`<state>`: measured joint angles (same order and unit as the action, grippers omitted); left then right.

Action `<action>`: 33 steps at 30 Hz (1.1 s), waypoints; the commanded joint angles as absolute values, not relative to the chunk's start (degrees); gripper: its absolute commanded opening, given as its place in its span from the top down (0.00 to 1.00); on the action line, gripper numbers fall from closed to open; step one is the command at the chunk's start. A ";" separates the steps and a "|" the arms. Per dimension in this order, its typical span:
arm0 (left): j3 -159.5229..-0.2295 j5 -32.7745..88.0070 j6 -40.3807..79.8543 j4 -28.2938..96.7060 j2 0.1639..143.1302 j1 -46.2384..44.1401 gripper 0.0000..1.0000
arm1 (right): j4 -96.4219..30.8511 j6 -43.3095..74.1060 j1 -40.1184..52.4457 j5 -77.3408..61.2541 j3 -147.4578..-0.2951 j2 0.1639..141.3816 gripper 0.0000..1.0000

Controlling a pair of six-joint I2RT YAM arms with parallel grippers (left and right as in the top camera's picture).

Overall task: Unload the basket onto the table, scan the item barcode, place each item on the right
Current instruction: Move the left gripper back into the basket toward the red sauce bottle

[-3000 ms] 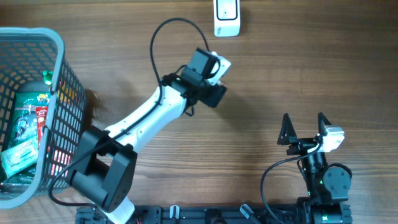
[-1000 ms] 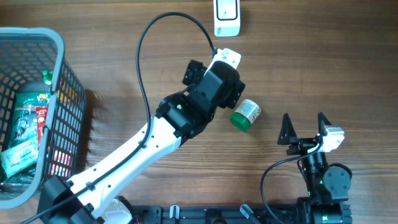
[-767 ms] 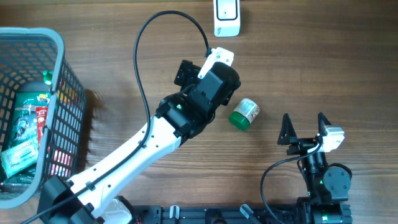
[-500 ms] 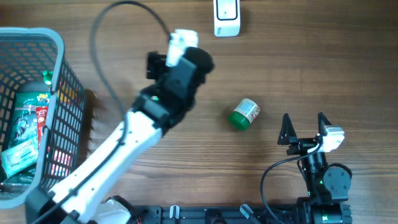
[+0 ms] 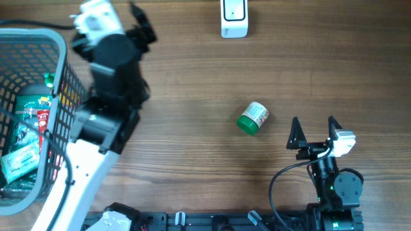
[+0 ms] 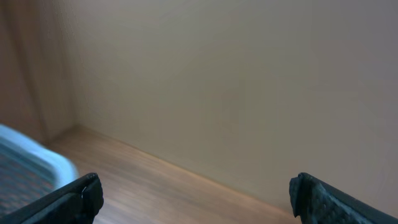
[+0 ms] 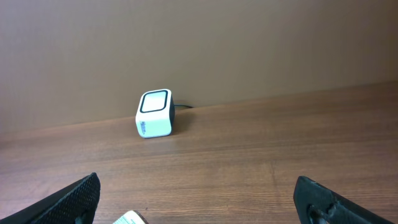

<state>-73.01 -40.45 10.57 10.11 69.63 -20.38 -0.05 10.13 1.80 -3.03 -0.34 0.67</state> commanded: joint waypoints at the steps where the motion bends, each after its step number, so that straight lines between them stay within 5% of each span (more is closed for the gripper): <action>1: -73.10 -42.09 9.21 9.54 67.42 -12.51 0.00 | 0.08 9.13 2.07 -3.97 -0.30 0.27 0.00; 5: -73.10 -42.15 11.42 11.99 67.37 -2.35 0.00 | 0.08 9.13 2.07 -3.97 -0.30 0.27 0.00; 9: -73.10 -41.34 27.44 18.70 67.37 8.91 0.00 | 0.08 9.13 2.07 -3.95 -0.30 0.27 0.01; 13: -73.10 -28.64 33.67 25.98 67.51 17.93 0.00 | 0.08 9.13 2.07 -3.95 -0.30 0.27 0.00; 33: -73.17 10.92 45.89 24.43 85.76 35.46 0.00 | 0.08 9.13 2.07 -3.97 -0.30 0.27 0.00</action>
